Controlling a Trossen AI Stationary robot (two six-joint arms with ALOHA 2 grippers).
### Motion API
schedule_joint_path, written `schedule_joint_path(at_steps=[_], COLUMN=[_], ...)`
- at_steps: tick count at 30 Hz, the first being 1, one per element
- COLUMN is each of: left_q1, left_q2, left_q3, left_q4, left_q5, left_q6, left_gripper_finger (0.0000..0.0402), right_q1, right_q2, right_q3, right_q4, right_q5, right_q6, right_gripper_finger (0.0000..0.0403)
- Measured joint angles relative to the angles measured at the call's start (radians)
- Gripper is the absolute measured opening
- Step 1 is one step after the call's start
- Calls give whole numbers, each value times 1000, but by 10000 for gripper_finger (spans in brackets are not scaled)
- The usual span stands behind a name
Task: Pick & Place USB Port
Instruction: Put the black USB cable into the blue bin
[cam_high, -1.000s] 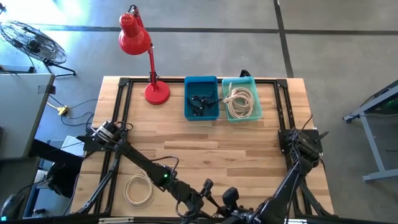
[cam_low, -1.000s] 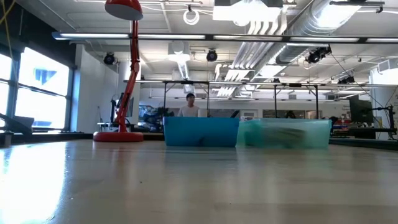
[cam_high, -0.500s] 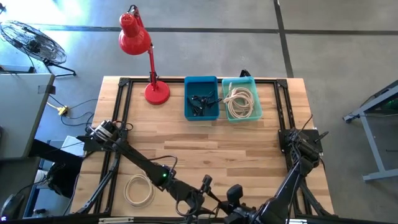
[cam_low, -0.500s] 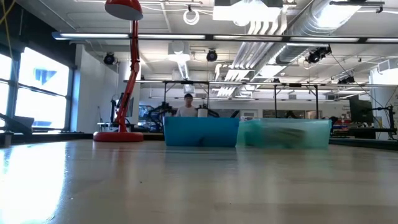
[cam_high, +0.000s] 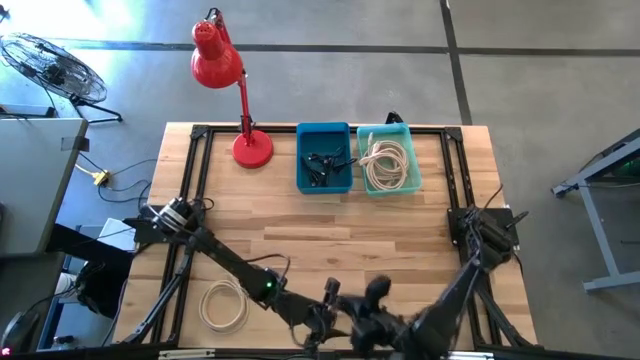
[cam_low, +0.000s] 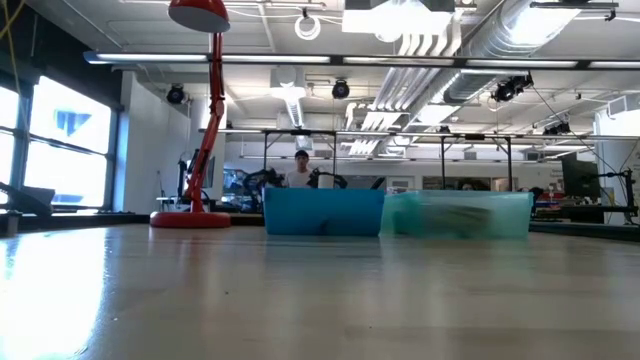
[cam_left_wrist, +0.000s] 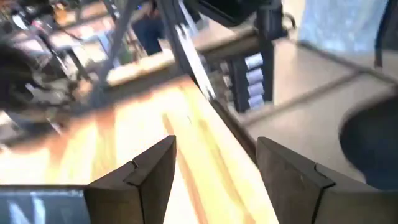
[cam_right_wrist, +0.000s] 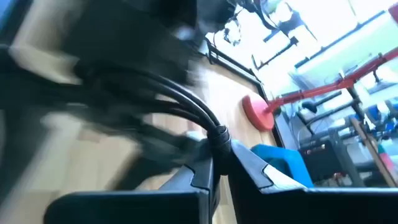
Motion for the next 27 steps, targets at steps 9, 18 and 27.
schedule_joint_path(at_steps=[9,18,27], left_q1=[-3,14,41], left_q2=[-8,-19,-38], left_q3=[4,6,6], left_q4=[19,10,-27], left_q5=[-1,-90,-85], left_q6=[28,107,104], left_gripper_finger=[220,220,220], right_q1=[-8,43,73], right_q2=[5,-1,-1], right_q3=[-2,-3,-4], right_q4=[-15,-24,-81], right_q5=[-35,-32,-48], right_q6=[23,56,134], right_gripper_finger=[18,18,18])
